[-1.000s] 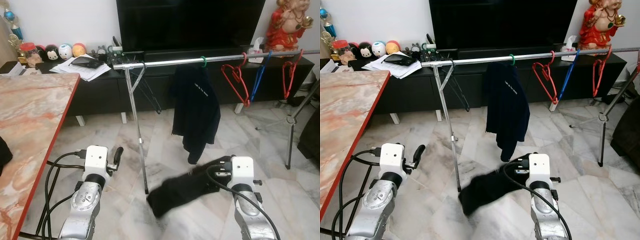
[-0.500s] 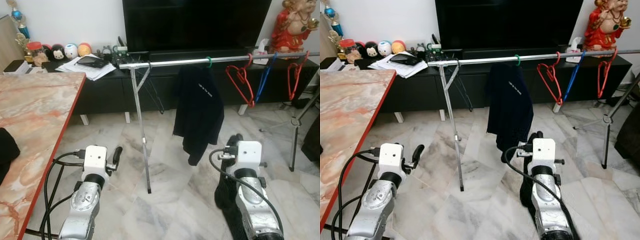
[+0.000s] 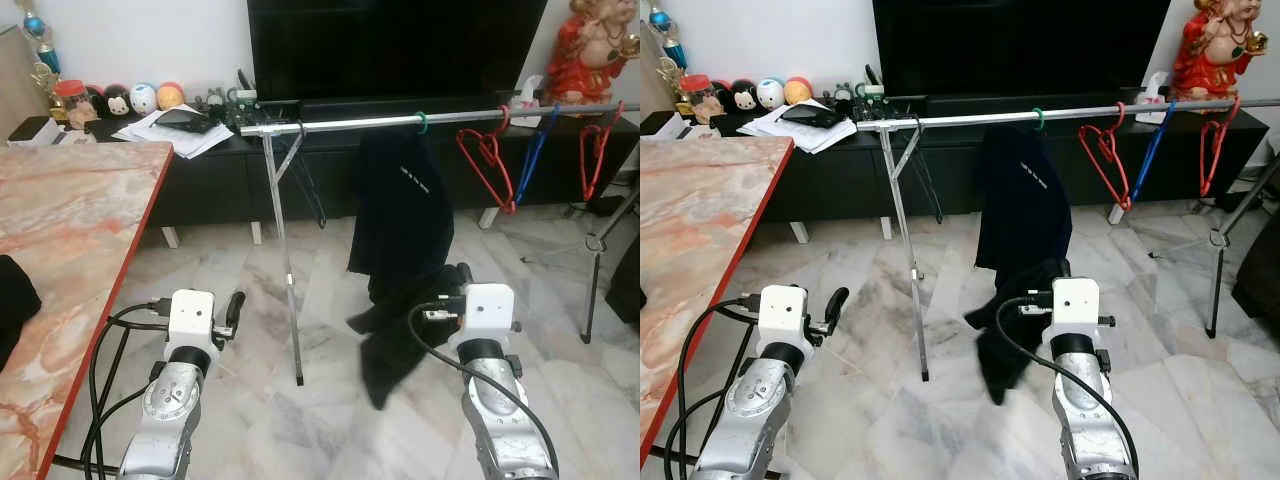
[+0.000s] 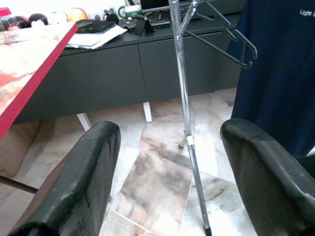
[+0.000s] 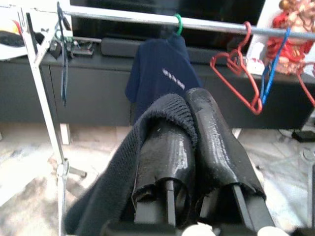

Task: Hang hanger

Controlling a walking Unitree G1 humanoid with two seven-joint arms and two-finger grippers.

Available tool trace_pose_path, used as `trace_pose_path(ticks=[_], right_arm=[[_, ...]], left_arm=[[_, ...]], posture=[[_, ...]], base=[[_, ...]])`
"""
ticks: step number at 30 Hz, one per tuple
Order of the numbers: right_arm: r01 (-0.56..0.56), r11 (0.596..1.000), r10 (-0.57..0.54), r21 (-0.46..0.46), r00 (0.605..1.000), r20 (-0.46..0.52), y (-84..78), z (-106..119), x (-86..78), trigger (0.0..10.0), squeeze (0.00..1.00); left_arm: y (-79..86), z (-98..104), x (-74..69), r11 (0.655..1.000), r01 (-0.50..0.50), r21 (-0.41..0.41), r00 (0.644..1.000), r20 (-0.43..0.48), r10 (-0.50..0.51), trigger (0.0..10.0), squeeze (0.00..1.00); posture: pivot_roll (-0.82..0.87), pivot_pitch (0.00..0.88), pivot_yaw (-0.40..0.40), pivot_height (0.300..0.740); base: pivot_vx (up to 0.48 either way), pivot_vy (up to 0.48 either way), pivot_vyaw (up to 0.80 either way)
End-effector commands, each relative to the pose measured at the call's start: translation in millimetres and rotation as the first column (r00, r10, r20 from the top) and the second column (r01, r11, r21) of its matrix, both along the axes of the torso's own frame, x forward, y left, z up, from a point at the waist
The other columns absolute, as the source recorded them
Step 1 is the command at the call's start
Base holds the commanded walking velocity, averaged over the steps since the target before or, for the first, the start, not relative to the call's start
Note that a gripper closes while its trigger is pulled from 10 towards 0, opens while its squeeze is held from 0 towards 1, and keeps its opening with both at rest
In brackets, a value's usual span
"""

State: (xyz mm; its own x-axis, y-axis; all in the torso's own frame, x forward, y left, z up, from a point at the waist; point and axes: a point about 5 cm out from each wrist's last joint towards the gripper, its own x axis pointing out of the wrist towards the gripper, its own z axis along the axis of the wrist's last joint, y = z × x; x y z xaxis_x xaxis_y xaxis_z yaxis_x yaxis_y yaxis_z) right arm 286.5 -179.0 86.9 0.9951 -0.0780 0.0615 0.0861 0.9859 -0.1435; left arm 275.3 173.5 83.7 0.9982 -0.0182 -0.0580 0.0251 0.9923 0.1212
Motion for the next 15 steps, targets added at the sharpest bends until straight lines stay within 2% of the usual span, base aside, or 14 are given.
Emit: trace_pose_path(ticks=[1, 15], right_arm=[[-0.005, 1.0, 0.005, 0.0, 0.999, 0.052, 0.0, 12.4, 4.7, 10.0, 0.0], [-0.004, 1.0, 0.004, -0.013, 0.999, 0.042, 0.1, 10.5, 3.3, 10.0, 0.0]], left_arm=[[2.0, 3.7, 2.8, 1.0, -0.014, -0.003, 1.0, 0.021, 0.014, 10.0, 0.0], [-0.2, 4.4, 5.1, 1.0, -0.004, -0.007, 1.0, 0.026, 0.005, 10.0, 0.0]], posture=[[-0.08, 0.0, -0.007, 0.74], [-0.08, 0.0, -0.005, 0.74]], base=[[0.285, 0.0, 0.0], [0.308, 0.0, 0.0]])
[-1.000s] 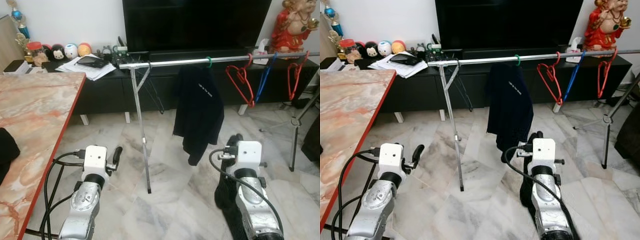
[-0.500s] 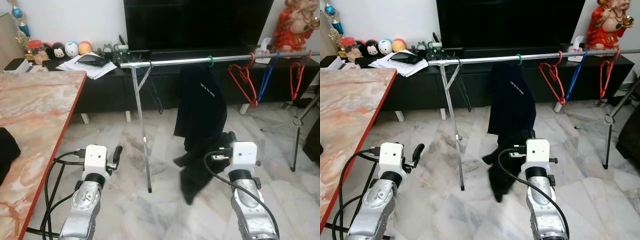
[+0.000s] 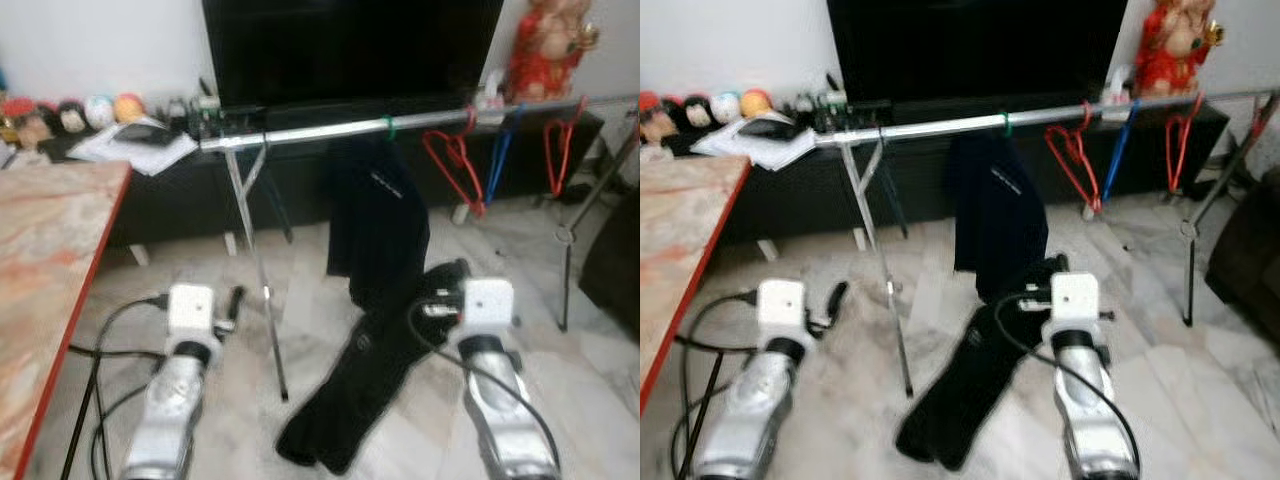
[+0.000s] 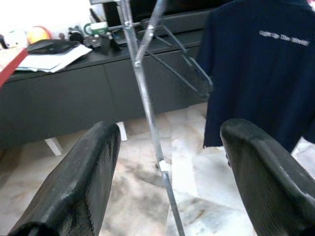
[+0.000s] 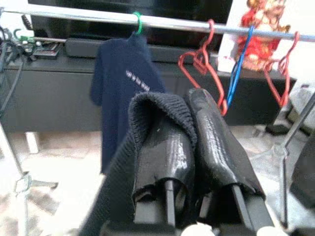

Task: Hang hanger

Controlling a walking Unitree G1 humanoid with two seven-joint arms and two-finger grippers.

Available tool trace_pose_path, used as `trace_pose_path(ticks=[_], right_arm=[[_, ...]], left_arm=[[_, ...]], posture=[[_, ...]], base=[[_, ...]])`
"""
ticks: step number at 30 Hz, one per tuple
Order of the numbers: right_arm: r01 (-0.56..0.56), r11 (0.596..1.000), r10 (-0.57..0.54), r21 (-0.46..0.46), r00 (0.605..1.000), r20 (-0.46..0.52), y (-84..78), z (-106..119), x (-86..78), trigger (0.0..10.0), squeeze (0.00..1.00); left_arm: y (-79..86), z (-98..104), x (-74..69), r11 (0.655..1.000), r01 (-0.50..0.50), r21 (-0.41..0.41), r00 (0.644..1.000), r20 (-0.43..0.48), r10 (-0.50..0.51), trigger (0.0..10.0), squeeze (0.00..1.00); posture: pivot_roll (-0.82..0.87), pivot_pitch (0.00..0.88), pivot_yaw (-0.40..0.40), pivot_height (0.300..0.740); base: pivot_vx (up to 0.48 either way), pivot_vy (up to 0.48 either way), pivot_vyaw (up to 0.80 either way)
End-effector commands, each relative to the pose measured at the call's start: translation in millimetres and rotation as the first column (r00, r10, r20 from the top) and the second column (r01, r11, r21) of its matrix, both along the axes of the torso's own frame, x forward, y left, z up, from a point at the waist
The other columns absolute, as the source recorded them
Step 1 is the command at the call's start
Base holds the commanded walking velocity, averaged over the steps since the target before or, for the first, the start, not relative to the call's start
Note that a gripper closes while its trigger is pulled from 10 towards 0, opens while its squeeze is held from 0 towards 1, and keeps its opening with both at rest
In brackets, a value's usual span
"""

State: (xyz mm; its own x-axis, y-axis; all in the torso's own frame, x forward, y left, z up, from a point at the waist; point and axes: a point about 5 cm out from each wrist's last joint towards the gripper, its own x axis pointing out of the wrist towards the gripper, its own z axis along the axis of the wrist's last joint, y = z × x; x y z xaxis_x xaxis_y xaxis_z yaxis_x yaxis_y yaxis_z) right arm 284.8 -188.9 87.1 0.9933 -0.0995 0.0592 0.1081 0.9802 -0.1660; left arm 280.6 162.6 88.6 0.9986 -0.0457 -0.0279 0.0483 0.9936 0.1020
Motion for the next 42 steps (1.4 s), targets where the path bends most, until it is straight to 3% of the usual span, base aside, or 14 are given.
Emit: trace_pose_path(ticks=[1, 12, 27, 32, 42], right_arm=[[-0.029, 1.0, 0.029, 0.008, 0.999, 0.046, 10.4, 10.4, 5.2, 10.0, 0.0], [-0.036, 0.999, 0.036, 0.006, 0.999, 0.037, 12.1, 8.6, 4.2, 10.0, 0.0], [-0.035, 0.999, 0.035, 0.0, 0.999, 0.038, 10.1, 9.8, 5.1, 10.0, 0.0], [-0.039, 0.999, 0.039, 0.001, 0.998, 0.041, 11.1, 10.2, 5.5, 10.0, 0.0], [-0.056, 0.998, 0.055, 0.004, 0.996, 0.072, 14.1, 14.1, 4.8, 10.0, 0.0]], left_arm=[[10.5, -0.4, -0.1, 0.999, -0.031, 0.014, 1.0, -0.003, 0.031, 10.0, 0.0], [9.0, -1.3, 0.3, 0.999, -0.026, 0.022, 1.0, -0.007, 0.026, 10.0, 0.0], [7.9, -4.5, -0.4, 1.0, -0.024, 0.005, 0.999, -0.022, 0.024, 10.0, 0.0], [9.0, -4.8, 0.2, 0.999, -0.024, 0.046, 0.999, -0.026, 0.026, 10.0, 0.0], [10.4, -7.1, -0.9, 0.998, -0.031, 0.048, 0.999, -0.034, 0.032, 10.0, 0.0]], posture=[[-0.08, 0.0, -0.005, 0.74], [-0.09, 0.0, -0.006, 0.74], [-0.09, 0.0, -0.01, 0.74], [-0.09, 0.0, -0.009, 0.74], [-0.09, 0.0, -0.008, 0.74]], base=[[0.322, 0.0, 0.0], [0.301, 0.0, 0.0], [0.0, 0.0, 0.0], [0.0, 0.0, 0.0], [0.0, 0.0, 0.0]])
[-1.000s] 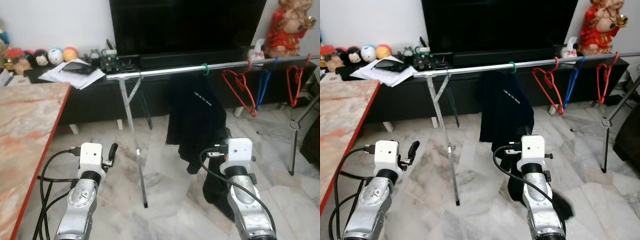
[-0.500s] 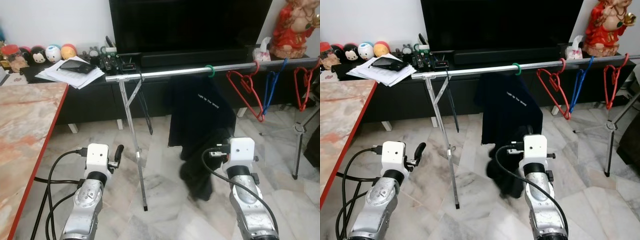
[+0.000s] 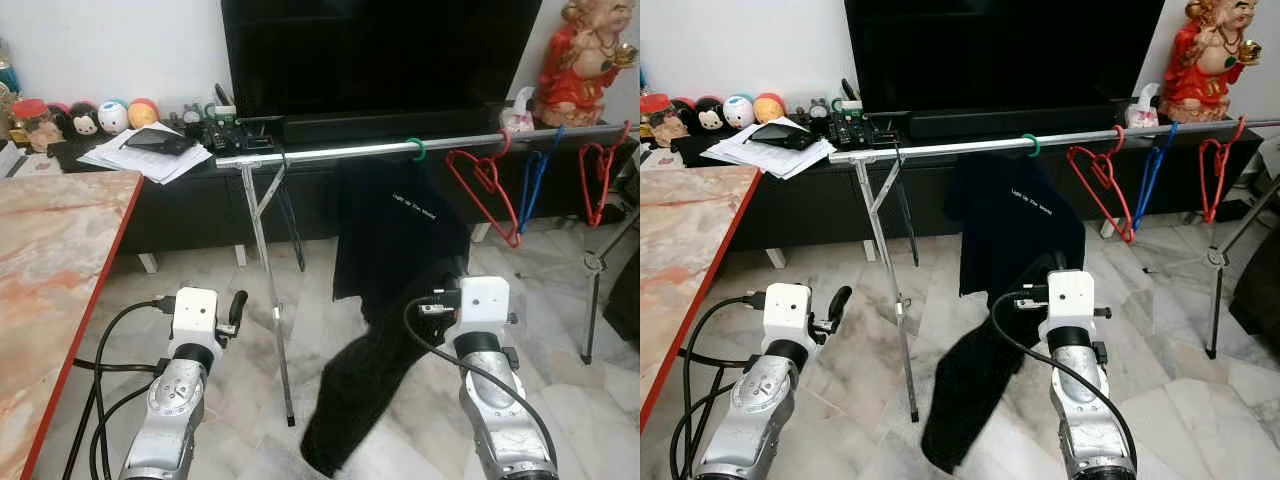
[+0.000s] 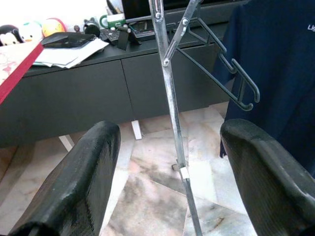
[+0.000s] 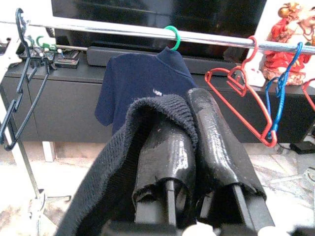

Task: Hang hanger

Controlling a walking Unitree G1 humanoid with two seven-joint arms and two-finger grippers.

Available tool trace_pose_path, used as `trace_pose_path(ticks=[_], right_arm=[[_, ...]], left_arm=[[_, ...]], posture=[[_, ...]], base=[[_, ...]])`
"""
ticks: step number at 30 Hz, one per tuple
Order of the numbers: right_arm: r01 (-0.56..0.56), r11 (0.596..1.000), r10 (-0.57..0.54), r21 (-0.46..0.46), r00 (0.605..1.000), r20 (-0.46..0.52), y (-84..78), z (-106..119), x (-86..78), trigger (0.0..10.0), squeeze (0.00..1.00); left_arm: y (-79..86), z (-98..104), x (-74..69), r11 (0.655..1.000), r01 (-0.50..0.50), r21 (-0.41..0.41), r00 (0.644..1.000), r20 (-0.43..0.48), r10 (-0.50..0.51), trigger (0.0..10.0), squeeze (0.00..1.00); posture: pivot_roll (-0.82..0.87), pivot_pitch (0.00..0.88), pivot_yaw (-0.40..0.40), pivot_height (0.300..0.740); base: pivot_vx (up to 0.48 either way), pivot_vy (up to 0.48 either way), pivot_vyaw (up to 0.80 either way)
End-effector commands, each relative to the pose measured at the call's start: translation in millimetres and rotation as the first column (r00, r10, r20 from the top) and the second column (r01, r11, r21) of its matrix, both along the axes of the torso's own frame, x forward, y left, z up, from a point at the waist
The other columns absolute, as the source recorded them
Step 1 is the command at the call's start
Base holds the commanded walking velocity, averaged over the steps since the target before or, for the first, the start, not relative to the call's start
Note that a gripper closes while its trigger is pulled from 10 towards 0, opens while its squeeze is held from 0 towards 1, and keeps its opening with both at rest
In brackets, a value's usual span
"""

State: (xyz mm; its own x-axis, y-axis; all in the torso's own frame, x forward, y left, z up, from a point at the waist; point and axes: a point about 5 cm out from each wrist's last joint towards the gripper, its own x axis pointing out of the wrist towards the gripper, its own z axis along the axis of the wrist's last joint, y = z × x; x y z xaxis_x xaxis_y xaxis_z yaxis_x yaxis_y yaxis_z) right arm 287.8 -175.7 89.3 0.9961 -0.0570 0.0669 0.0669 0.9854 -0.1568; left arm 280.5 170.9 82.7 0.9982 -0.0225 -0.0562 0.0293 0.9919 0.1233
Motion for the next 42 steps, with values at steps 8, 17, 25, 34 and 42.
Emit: trace_pose_path(ticks=[8, 17, 25, 34, 42], right_arm=[[-0.019, 1.0, 0.02, -0.02, 0.998, 0.055, 1.4, 10.9, 1.9, 10.0, 0.0], [-0.034, 0.999, 0.034, -0.002, 0.998, 0.052, 4.3, 10.1, 2.9, 10.0, 0.0], [-0.03, 0.999, 0.03, -0.012, 0.998, 0.047, 2.8, 9.2, 2.1, 10.0, 0.0], [-0.017, 1.0, 0.017, 0.0, 0.999, 0.027, 2.4, 4.4, 0.2, 10.0, 0.0], [-0.01, 1.0, 0.01, 0.007, 1.0, 0.024, 2.1, 3.5, -1.1, 10.0, 0.0]], left_arm=[[2.5, -2.5, -1.8, 1.0, -0.017, 0.025, 1.0, -0.01, 0.017, 10.0, 0.0], [3.3, -1.9, -0.8, 0.999, -0.023, 0.025, 1.0, -0.004, 0.023, 10.0, 0.0], [3.7, -1.3, -0.4, 0.999, -0.026, 0.026, 1.0, -0.003, 0.026, 10.0, 0.0], [0.1, -0.5, -1.4, 1.0, 0.015, 0.017, 1.0, 0.008, -0.015, 10.0, 0.0], [0.0, -0.7, -2.9, 1.0, 0.021, 0.015, 1.0, 0.005, -0.021, 10.0, 0.0]], posture=[[-0.09, 0.0, -0.01, 0.74], [-0.09, 0.0, -0.011, 0.74], [-0.09, 0.0, -0.013, 0.74], [-0.08, 0.0, -0.011, 0.74], [-0.08, 0.0, -0.011, 0.74]], base=[[0.244, -0.09, 0.0], [0.257, -0.259, 0.53], [0.265, -0.301, 0.0], [0.087, -0.228, 0.0], [0.0, 0.0, 0.0]])
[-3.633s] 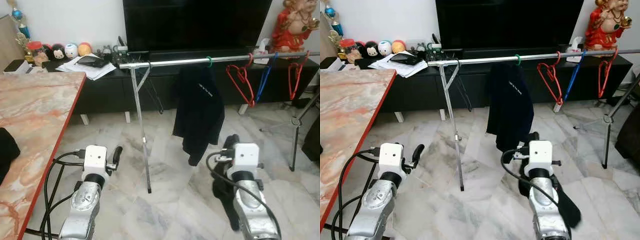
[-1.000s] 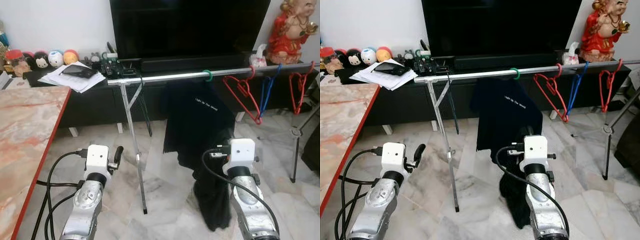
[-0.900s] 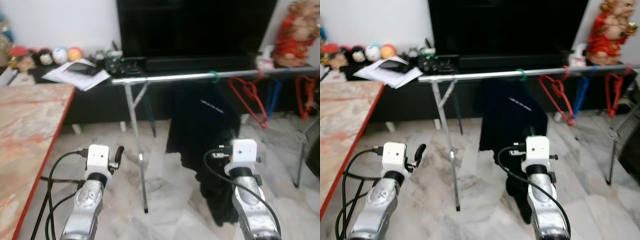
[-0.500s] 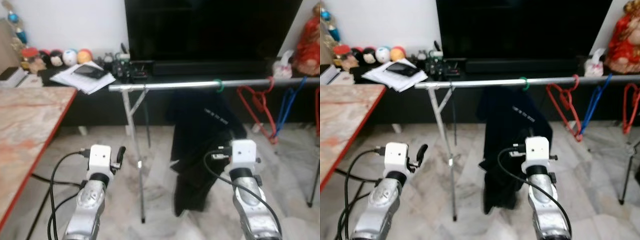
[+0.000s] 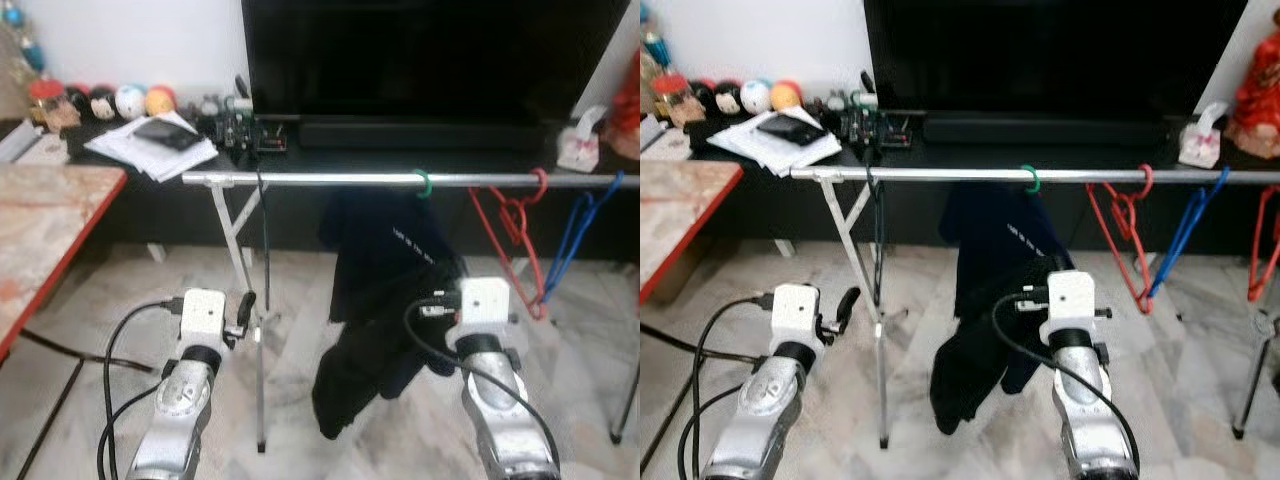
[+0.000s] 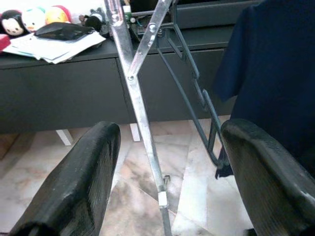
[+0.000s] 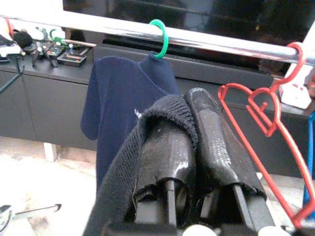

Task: Hang hanger

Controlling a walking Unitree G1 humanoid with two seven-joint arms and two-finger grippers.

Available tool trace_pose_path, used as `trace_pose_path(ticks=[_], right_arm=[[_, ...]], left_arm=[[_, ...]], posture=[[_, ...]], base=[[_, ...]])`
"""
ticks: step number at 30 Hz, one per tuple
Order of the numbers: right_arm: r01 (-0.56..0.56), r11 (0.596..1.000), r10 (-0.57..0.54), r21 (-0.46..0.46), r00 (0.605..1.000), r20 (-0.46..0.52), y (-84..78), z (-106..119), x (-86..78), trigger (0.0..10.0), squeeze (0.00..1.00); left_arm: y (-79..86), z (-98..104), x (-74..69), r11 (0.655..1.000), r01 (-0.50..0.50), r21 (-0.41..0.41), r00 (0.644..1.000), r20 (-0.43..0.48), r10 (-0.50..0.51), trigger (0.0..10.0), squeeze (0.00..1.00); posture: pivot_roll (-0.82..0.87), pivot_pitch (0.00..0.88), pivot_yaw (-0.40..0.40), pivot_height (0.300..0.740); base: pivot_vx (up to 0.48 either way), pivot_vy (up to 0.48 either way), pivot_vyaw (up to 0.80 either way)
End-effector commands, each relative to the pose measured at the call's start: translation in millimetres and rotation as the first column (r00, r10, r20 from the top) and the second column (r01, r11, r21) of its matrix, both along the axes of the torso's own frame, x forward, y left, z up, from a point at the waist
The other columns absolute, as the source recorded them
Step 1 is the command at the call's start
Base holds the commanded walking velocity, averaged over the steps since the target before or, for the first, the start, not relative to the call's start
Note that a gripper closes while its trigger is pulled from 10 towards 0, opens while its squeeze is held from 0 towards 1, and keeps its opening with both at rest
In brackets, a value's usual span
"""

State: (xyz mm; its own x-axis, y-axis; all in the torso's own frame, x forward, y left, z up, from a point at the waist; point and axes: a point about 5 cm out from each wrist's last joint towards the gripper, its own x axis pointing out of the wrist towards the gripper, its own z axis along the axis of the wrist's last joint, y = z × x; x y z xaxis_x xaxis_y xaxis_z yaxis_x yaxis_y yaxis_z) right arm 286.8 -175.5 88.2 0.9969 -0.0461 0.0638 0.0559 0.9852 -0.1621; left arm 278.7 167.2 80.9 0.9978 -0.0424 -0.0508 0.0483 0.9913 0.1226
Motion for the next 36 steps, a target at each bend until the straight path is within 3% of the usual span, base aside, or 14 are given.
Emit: trace_pose_path(ticks=[1, 11, 36], right_arm=[[0.001, 1.0, -0.001, 0.013, 1.0, 0.027, 1.9, 4.6, 0.0, 10.0, 0.0], [0.011, 0.999, -0.012, 0.036, 1.0, 0.025, 0.6, 3.3, -0.9, 10.0, 0.0], [0.028, 0.996, -0.029, 0.08, 0.999, 0.015, 0.1, 2.2, -0.6, 10.0, 0.0]], left_arm=[[3.7, 1.0, -1.0, 1.0, 0.001, 0.016, 1.0, 0.0, -0.001, 10.0, 0.0], [-0.5, 0.4, -1.9, 0.999, 0.022, 0.026, 1.0, 0.001, -0.022, 10.0, 0.0], [0.2, 2.7, -1.4, 1.0, 0.013, 0.023, 1.0, 0.015, -0.014, 10.0, 0.0]], posture=[[-0.08, 0.0, -0.011, 0.74], [-0.08, 0.0, -0.013, 0.74], [-0.08, 0.0, -0.015, 0.74]], base=[[0.0, 0.0, 0.0], [0.0, 0.0, 0.0], [0.0, -0.254, -0.21]])
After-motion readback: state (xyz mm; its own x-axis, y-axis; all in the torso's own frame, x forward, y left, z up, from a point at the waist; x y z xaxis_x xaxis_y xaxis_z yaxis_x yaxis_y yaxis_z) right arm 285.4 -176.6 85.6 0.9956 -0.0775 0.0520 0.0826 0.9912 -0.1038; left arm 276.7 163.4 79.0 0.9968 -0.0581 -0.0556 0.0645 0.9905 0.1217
